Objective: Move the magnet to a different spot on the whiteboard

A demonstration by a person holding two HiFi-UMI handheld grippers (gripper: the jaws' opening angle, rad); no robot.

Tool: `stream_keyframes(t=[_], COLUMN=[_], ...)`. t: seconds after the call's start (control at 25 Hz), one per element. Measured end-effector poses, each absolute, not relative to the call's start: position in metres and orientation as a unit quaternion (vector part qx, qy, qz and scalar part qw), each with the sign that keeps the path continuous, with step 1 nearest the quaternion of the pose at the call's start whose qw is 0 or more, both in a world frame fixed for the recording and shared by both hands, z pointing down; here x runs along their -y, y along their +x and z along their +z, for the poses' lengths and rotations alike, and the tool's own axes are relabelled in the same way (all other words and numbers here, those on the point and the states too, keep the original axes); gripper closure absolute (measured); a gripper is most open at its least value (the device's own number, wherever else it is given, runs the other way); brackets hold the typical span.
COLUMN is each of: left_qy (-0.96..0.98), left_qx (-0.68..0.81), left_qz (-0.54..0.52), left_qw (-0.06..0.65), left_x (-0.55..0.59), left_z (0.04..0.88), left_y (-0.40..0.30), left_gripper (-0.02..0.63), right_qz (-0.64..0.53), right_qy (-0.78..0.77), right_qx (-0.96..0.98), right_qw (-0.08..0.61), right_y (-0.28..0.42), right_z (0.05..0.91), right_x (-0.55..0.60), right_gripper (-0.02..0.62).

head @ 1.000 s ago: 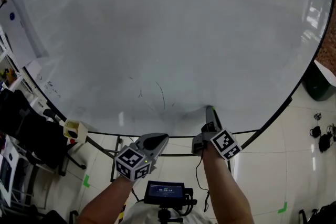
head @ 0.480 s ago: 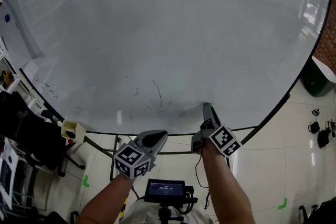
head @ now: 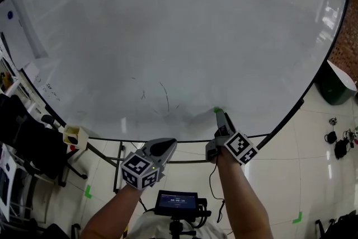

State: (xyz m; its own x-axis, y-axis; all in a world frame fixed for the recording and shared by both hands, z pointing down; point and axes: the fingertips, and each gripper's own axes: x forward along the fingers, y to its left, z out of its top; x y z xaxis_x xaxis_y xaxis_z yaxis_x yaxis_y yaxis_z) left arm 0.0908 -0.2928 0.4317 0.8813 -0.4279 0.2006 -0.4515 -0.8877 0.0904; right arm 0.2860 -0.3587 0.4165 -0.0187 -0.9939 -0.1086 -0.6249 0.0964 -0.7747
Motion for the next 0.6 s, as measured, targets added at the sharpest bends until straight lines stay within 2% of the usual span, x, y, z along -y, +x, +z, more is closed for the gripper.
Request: stream_keyframes(t=[0.16,0.32,0.6], left_qy=[0.968,0.968,0.971], left_qx=[0.228,0.226,0.214], left_qz=[0.085,0.083,0.081], left_qw=[0.066,0.065,0.062], left_x=[0.286,0.275,0.246], left_z=[0.43,0.429,0.435], left_y=[0.094,0.099,0.106], left_gripper=[0.572,0.572,0.572], right_qz=[-0.268,-0.247,-0.188], right_qy=[-0.616,-0.626,-0.626], right_qx=[-0.666,-0.684,-0.739], right_qw=[0.325,0.281,0.165], right_y=[0.289,0.291,0.28], right_z=[0.415,0.411,0.405], right_x=[0.348,0.33,0.279], right_gripper=[0.403,0.407,0.542])
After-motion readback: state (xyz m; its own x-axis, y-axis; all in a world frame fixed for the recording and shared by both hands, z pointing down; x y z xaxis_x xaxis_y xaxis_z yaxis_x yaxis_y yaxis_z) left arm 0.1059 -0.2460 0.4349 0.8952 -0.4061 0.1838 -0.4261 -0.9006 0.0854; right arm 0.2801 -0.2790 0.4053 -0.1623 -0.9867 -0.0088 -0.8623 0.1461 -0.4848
